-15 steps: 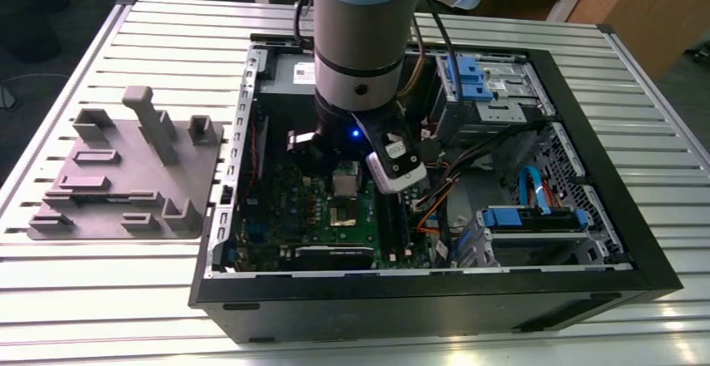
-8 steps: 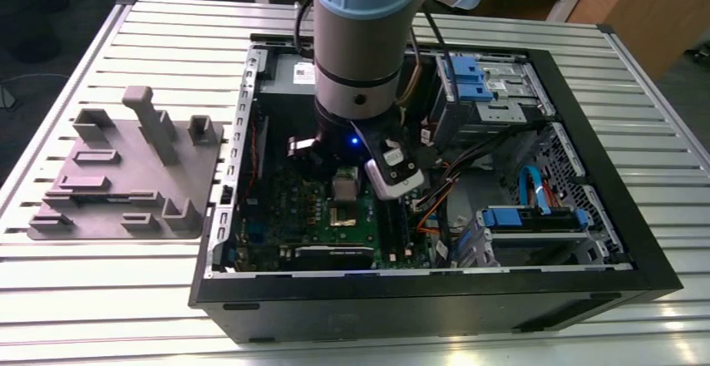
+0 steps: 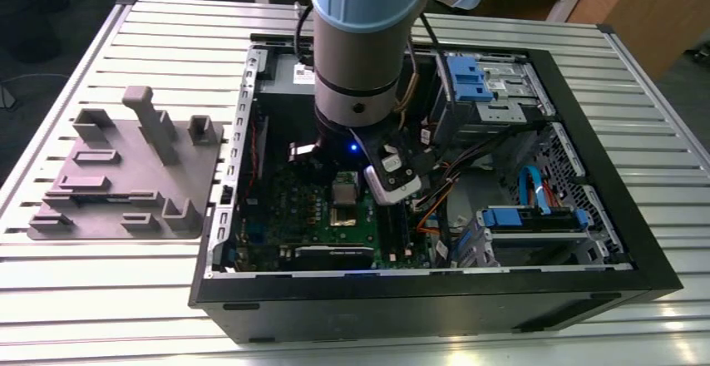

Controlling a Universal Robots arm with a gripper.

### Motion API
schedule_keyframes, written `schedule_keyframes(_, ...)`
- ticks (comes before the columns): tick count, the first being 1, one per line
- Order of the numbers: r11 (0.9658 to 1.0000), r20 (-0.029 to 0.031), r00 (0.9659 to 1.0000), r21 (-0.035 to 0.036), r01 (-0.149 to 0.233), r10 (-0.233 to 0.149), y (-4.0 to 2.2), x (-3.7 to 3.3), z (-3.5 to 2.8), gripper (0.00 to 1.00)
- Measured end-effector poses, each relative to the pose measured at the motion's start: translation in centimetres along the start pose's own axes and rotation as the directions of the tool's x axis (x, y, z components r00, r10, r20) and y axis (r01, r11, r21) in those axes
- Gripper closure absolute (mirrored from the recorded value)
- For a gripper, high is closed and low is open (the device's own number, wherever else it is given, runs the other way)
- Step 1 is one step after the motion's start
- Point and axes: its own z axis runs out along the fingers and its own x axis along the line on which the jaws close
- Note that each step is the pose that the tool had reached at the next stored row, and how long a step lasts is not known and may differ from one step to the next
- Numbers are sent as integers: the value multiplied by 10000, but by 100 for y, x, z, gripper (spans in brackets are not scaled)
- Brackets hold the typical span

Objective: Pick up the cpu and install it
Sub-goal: 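Place the cpu into insertion slot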

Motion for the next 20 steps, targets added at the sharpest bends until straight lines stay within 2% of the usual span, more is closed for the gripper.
schedule_keyframes(5, 10000, 2, 10000, -4, -1, 1, 0, 0, 25, 53)
schedule_keyframes(13, 10000, 1, 10000, -3, -4, 4, -8, 2, 167, 53)
schedule_keyframes(15, 10000, -4, 10000, 3, 2, -2, -23, 2, 183, 53)
schedule_keyframes(16, 10000, -8, 10000, 21, 6, -6, -24, 2, 193, 53)
schedule_keyframes(18, 9999, -14, 10000, 120, 14, -14, -25, 2, 208, 53)
schedule_keyframes(20, 9999, -21, 10000, 139, 65, -64, -26, 2, 221, 53)
